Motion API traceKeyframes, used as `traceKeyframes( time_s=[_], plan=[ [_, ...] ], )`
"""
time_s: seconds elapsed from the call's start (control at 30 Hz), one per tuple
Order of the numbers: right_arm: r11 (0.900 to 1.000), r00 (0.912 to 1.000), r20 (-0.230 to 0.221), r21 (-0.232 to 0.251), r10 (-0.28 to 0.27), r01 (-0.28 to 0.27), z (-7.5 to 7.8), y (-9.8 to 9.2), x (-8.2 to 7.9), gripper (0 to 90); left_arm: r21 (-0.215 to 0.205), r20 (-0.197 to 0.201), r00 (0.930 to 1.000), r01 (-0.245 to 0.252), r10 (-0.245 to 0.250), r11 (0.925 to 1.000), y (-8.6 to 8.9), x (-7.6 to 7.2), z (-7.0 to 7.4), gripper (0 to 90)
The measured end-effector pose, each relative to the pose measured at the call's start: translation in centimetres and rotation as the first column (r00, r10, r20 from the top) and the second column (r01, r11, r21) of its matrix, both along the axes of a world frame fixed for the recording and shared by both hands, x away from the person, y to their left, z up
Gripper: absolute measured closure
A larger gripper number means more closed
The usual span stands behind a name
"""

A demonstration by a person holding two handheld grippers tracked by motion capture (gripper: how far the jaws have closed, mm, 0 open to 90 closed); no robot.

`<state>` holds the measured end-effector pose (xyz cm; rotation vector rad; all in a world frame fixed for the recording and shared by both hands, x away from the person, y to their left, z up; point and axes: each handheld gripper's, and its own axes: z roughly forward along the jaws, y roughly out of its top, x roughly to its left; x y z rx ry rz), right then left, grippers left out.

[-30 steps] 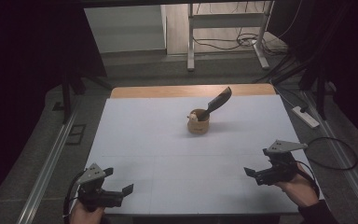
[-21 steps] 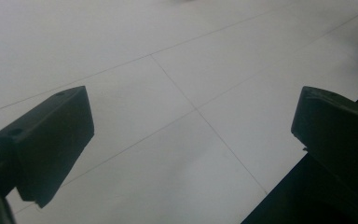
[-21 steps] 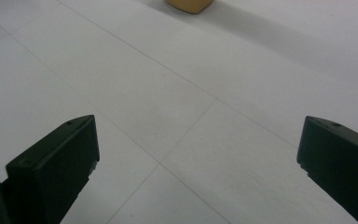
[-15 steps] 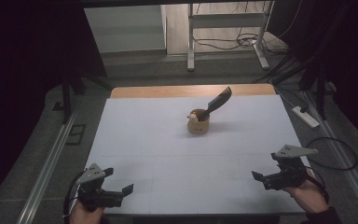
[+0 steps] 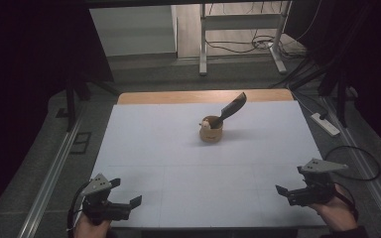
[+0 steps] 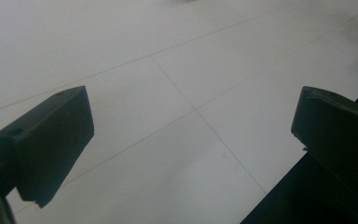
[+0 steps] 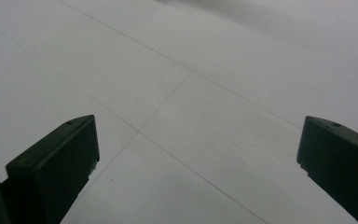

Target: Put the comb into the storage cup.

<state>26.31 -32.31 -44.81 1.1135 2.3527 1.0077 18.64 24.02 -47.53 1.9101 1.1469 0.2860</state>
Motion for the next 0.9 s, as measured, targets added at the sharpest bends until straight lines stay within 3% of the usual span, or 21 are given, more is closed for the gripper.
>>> traceKeyframes(
  time_s=[0.4, 0.9],
  plan=[
    [0.997, 0.9972, -0.002, 0.014, -0.075, 0.075, -0.3, -2.3, -1.3, 0.0, -0.002, 0.001, 1.0000, 0.000, 0.000, 1.0000, 0.0, 0.0, 0.0, 0.0],
    [0.982, 0.9822, -0.028, -0.028, -0.186, 0.185, -0.8, -4.4, -3.1, 0.0, 0.002, 0.000, 1.0000, -0.003, 0.003, 1.0000, 0.0, -0.1, 0.0, 0.0]
  ],
)
